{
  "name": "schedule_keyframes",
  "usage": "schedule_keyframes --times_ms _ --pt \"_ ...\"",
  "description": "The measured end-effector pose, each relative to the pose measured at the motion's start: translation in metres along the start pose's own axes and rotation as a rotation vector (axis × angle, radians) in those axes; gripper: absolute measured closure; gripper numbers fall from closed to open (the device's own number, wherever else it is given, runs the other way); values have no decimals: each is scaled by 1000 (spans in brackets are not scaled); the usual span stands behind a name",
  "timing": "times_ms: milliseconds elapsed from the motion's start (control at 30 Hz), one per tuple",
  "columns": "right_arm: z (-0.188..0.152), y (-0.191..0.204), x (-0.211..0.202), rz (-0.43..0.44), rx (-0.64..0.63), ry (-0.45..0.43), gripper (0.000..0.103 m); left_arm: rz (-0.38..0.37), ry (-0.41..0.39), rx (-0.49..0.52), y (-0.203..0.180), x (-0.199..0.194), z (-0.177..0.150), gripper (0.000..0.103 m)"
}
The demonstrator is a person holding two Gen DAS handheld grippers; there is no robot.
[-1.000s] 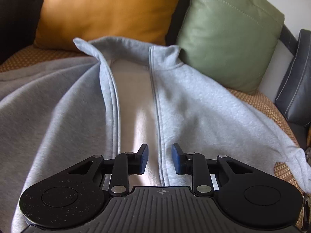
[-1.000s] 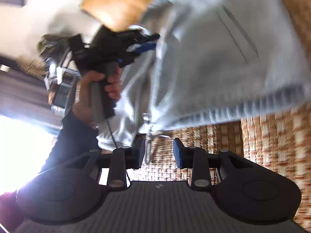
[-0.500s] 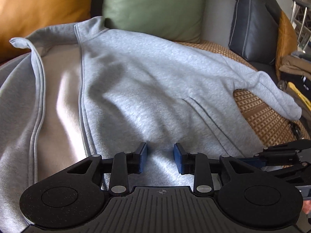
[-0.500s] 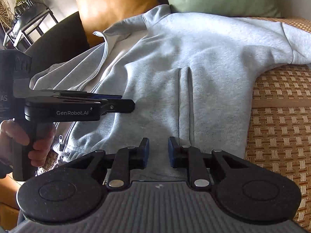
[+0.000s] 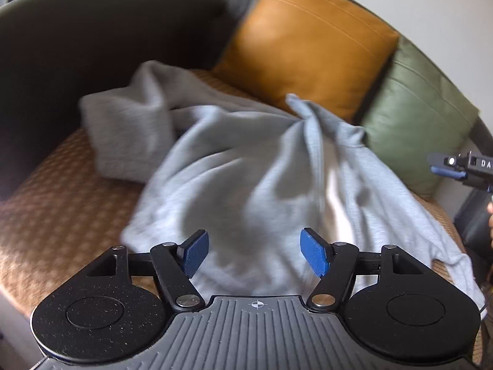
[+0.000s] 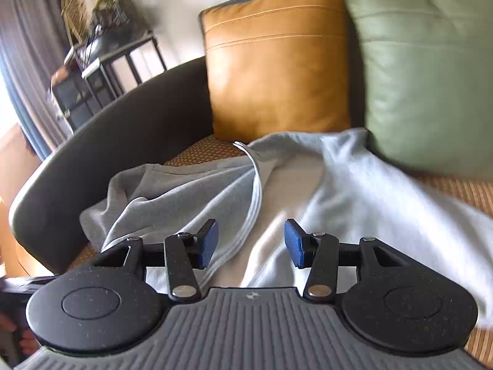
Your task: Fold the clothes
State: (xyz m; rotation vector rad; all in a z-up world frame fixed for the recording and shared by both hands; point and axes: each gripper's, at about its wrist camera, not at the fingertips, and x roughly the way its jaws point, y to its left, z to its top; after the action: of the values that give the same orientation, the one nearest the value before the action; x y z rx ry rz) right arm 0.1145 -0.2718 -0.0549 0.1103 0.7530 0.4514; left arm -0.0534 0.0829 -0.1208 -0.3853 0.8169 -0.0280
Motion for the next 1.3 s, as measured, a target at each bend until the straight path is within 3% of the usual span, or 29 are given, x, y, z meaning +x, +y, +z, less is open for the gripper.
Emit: schedule_keyframes --times_ms 33,233,500,600,800,833,867,900,933,1200,1300 --pt "8 5 15 -14 -20 17 48 24 4 -21 10 -2 -3 24" --pt "39 29 108 -106 -97 122 48 -24 33 -125 31 16 -9 24" --pt "47 45 181 -167 -228 149 37 -89 60 -239 53 38 -14 27" --pt "57 50 208 -219 -275 139 36 -95 49 -243 50 40 -13 36" --pt "72 52 266 -356 -360 171 37 -105 42 -308 60 47 -14 72" --pt "74 50 274 -373 -356 179 40 -109 40 -305 59 47 -14 80" --pt "77 46 278 -366 -338 192 51 -113 38 -302 57 47 -14 83" --pt "79 42 281 -346 -311 207 67 -120 33 -302 56 45 -13 84" --pt "86 38 276 -331 -293 188 94 -132 24 -305 53 41 -11 86" --pt "155 13 194 -249 -196 -99 95 -250 -33 -306 18 24 8 90" --pt "162 -11 179 -294 -188 -110 95 -269 -3 -294 3 41 9 90"
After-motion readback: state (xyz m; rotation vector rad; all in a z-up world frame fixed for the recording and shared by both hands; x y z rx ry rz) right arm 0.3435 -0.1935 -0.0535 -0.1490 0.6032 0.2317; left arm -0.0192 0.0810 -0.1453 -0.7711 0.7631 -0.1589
